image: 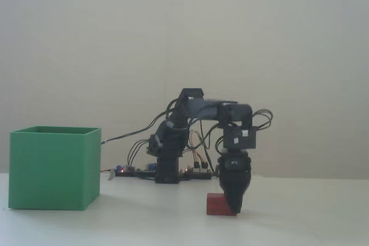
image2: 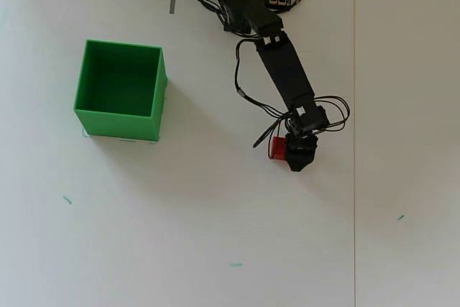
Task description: Grasp a red block and put it in the green bin.
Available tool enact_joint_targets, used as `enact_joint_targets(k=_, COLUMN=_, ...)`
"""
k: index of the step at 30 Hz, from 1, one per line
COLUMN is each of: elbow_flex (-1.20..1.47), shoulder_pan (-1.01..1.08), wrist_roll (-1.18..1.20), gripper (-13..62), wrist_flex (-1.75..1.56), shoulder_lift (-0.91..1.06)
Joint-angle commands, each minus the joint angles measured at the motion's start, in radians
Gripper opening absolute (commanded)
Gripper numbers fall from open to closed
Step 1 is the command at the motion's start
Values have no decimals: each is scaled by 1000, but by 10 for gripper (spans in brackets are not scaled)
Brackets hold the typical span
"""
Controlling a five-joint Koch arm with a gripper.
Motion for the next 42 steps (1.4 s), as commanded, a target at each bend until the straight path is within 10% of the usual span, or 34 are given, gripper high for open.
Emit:
enact_joint_targets(k=1, elbow_flex=9, shoulder_pan=-6, wrist_roll=-6, gripper=367, wrist_flex=-55, shoulder_lift=6)
enact_joint_targets(k=33, elbow_flex=11, shoulder_pan=78, wrist_roll=-77, gripper=264, wrist_flex=-150, shoulder_lift=20)
enact_joint_targets(k=42, elbow_flex=11, shoulder_pan=83, wrist_roll=-74, gripper=342, wrist_flex=-149, shoulder_lift=18)
